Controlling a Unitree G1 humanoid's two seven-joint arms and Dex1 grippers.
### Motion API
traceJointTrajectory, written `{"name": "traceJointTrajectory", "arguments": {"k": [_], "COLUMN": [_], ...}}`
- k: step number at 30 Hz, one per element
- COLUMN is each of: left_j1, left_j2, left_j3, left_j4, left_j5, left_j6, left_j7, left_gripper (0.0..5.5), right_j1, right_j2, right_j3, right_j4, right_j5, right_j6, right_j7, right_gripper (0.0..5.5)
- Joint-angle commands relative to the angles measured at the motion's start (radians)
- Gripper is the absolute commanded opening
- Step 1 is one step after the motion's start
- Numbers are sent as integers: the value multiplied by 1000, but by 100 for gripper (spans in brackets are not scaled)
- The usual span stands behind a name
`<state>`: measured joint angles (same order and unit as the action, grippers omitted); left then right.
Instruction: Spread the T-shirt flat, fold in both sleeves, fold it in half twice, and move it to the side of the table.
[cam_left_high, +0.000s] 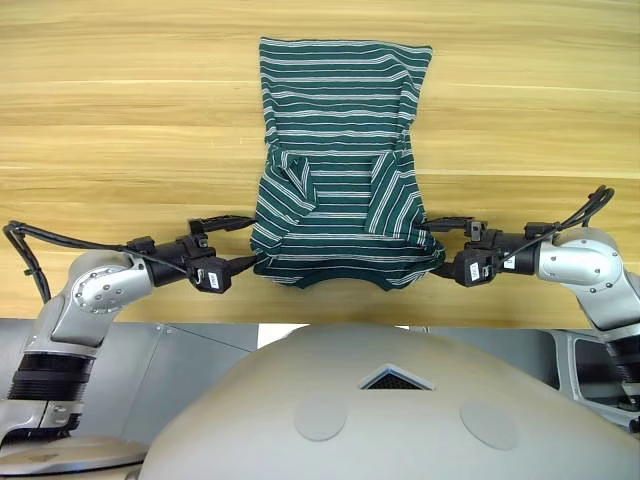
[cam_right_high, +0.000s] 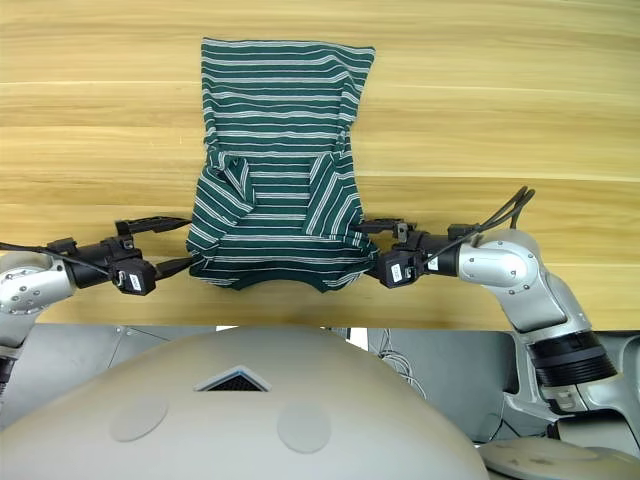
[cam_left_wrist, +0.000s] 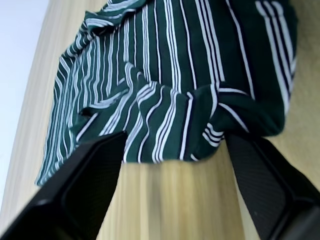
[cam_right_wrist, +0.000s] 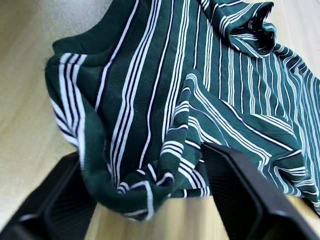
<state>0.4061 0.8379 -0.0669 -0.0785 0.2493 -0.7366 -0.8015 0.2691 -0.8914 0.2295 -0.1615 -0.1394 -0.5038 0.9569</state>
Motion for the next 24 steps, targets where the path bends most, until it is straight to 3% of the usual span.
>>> {"name": "traceJointTrajectory", "arguments": {"k": [1, 4, 15, 24], "left_j1": [8, 1, -45, -154], "left_j2": [17, 30, 48, 35], "left_j3": [-73, -104, -220, -347], "left_j4": [42, 61, 182, 314], "left_j5": [70, 66, 24, 49], "left_j6": [17, 20, -6, -57], "left_j7": [-8, -4, -24, -34], "left_gripper": [353, 353, 160, 3], "right_j1": [-11, -18, -32, -34], "right_j2": [-18, -17, -20, -19], "right_j3": [22, 28, 30, 34], "right_j4": [27, 26, 29, 18], "right_j5": [-41, -38, -32, -16], "right_j6": [45, 56, 44, 40], "right_j7": [11, 8, -1, 8], "right_gripper": [262, 200, 6, 2]}}
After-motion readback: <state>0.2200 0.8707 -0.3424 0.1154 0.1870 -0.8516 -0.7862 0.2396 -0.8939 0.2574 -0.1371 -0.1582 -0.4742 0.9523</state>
